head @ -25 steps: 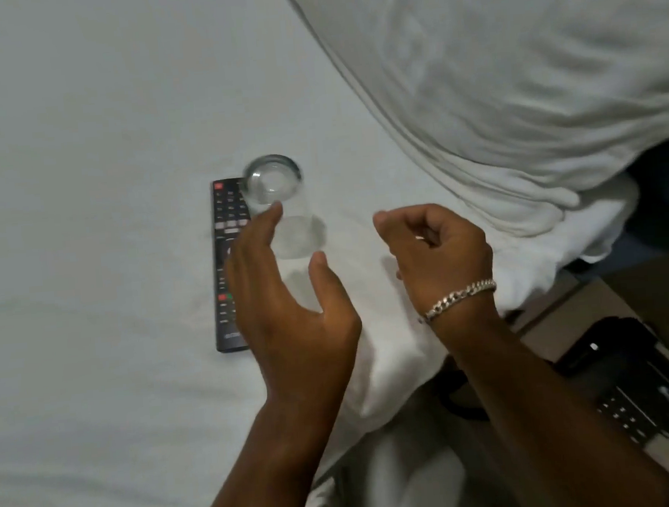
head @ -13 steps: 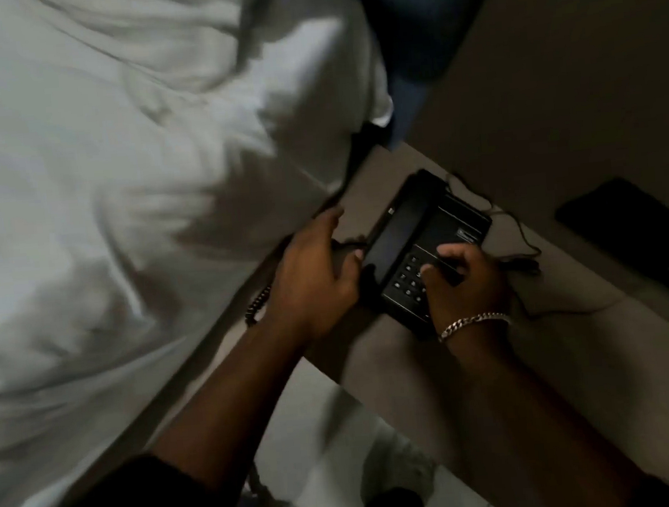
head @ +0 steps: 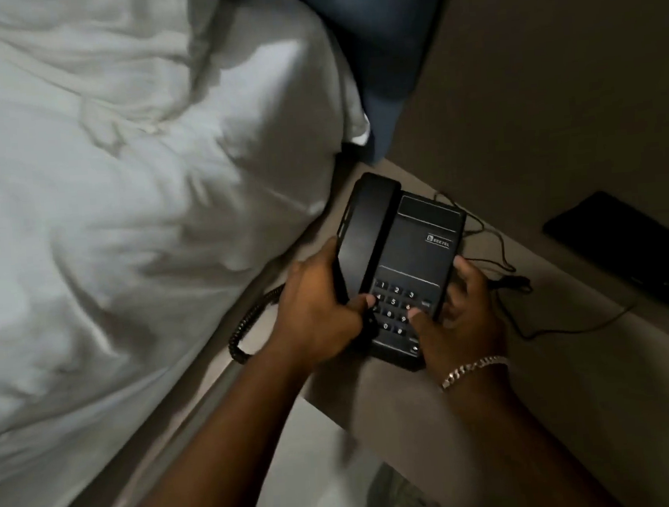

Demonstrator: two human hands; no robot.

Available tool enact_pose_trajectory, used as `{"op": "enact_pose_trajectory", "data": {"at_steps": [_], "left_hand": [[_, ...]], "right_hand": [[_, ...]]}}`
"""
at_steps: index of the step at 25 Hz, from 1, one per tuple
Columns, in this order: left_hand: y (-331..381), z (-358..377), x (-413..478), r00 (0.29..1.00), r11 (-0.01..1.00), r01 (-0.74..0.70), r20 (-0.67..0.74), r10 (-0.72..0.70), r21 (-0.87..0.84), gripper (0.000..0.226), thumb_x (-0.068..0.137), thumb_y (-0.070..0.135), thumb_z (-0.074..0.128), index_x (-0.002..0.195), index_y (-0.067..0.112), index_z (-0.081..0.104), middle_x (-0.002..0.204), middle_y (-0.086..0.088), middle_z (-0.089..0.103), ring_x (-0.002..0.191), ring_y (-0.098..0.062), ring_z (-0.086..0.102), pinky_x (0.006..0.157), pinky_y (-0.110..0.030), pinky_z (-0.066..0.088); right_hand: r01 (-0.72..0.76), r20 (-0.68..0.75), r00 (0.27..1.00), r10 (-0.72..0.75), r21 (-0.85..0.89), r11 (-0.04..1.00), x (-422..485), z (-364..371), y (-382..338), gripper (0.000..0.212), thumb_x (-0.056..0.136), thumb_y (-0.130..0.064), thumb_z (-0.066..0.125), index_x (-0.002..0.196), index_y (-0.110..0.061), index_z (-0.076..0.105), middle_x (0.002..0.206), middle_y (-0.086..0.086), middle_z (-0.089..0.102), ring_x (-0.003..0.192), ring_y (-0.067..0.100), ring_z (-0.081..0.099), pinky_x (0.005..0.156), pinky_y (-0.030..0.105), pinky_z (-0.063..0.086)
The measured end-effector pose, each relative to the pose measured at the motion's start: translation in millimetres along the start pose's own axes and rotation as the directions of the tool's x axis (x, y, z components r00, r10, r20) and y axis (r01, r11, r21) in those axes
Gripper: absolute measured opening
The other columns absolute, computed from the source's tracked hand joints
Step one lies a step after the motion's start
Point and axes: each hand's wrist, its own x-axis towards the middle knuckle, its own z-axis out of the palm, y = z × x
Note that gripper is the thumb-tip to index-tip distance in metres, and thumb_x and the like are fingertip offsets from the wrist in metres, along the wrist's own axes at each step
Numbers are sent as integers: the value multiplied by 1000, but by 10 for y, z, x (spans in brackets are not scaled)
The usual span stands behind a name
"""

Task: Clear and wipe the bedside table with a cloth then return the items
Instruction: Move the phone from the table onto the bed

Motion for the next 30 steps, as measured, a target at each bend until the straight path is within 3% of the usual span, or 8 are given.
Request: {"op": "enact_pose_trajectory", "data": {"at_steps": [3, 6, 10, 15, 18, 23, 27, 30], "left_hand": [[217, -635, -431, 970, 998, -21, -243, 6, -57, 65, 66, 35, 74, 127, 42, 52, 110, 13, 70, 96, -19, 68, 80, -45, 59], [370, -1268, -700, 913, 991, -33, -406, -23, -129, 59, 62, 41, 70, 118, 47, 54, 97, 13, 70, 80, -21, 70, 61, -45, 60], [229, -2235, -960, 802, 989, -45, -595, -48, -140, 48, 62, 45, 69, 109, 42, 59, 95, 15, 69, 91, -15, 66, 75, -39, 56], [-197, -2892, -901, 689, 968, 26, -697, -199, -251, 42, 70, 39, 73, 109, 34, 60, 95, 9, 71, 93, -21, 65, 82, -42, 55], [-405, -2971, -738, 656, 964, 80, -715, -242, -254, 50, 75, 40, 74, 121, 27, 58, 105, 5, 70, 100, -23, 62, 89, -42, 52], [-588, -2765, -782, 687, 968, 65, -692, -219, -242, 47, 80, 26, 73, 124, 25, 57, 114, 3, 68, 107, -21, 63, 94, -43, 51], [-319, -2349, -931, 567, 998, -8, -823, -47, -62, 59, 82, 15, 63, 137, 2, 49, 141, -16, 53, 134, -32, 47, 113, -46, 35], [2, -1735, -976, 633, 987, -158, -763, 129, 36, 51, 81, 12, 60, 129, -4, 55, 134, -20, 58, 129, -37, 52, 110, -49, 38]], "right_hand": [[121, 51, 991, -124, 55, 991, -243, 21, -665, 82, 71, 0, 73, 129, -46, 39, 125, -4, 66, 105, 10, 65, 75, 30, 58], [220, 121, 966, -231, 93, 971, -435, 194, -1409, 81, 68, 3, 75, 127, -45, 47, 115, -9, 69, 104, 10, 67, 79, 36, 58], [311, 321, 871, -372, 225, 923, -619, 800, -2355, 77, 67, 14, 73, 120, -40, 56, 102, -11, 74, 94, 6, 71, 69, 20, 58], [310, 562, 739, -372, 206, 928, -512, 1745, -3041, 72, 71, 22, 65, 123, -26, 53, 101, -2, 72, 82, 11, 71, 66, 20, 59], [308, 615, 719, -323, 134, 942, -366, 2135, -3106, 71, 73, 24, 61, 126, -21, 51, 105, 11, 70, 82, 14, 68, 71, 23, 59], [336, 529, 781, -331, 91, 938, -399, 2156, -2825, 55, 76, 12, 68, 125, -10, 57, 116, 17, 68, 103, 17, 65, 93, 31, 53], [364, 336, 860, -384, 122, 923, -601, 1702, -2435, 33, 77, -12, 75, 106, -24, 67, 103, -1, 72, 94, 13, 68, 85, 20, 54], [353, 195, 914, -356, 55, 934, -727, 1046, -1968, 22, 77, -22, 74, 95, -33, 69, 92, -13, 71, 87, 9, 66, 80, 27, 55]]}}
